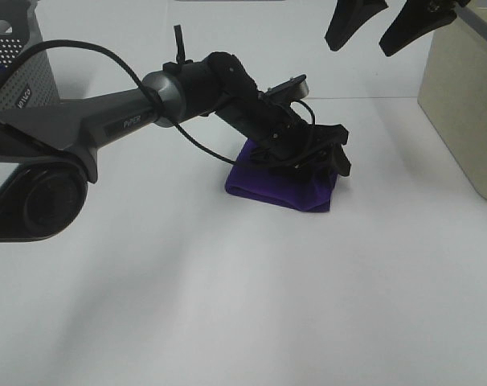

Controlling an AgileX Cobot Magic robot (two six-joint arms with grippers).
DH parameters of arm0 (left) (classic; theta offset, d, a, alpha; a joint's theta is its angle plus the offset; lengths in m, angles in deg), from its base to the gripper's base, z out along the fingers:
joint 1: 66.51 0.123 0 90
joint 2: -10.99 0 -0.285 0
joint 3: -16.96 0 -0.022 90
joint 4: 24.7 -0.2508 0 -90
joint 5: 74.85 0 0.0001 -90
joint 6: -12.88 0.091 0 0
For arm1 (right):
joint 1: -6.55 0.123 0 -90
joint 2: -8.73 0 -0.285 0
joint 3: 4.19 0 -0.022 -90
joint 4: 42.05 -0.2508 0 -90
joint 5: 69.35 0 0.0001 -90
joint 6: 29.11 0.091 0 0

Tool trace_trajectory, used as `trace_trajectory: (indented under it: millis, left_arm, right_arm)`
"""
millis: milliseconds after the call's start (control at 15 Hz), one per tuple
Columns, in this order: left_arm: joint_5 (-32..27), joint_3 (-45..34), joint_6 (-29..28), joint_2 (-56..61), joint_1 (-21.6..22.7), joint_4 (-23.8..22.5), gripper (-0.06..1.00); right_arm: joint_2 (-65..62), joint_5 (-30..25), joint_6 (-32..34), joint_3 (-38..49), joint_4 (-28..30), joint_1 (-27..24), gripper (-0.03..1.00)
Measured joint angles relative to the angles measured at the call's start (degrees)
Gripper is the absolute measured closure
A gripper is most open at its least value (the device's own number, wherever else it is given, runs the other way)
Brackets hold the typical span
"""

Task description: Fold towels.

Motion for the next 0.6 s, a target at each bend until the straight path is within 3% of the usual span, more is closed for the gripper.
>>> trace_trajectory:
  millis: [267, 400, 600]
  left_arm:
    - [-1.6, 1.8, 1.4, -0.2, 0.1, 0.5, 0.29]
    - [-5.0, 4.5, 1.0, 1.4, 0.7, -3.2, 0.28]
    - [-11.5, 8.4, -4.2, 5.4, 4.0, -12.3, 0.23]
  right_arm:
    - [-0.6, 0.0, 0.0, 0.0, 0.0, 0.0, 0.18]
    - [-3.3, -0.1, 0.0, 0.0, 0.0, 0.0, 0.18]
    - [-7.4, -0.1, 0.0, 0.0, 0.0, 0.0, 0.18]
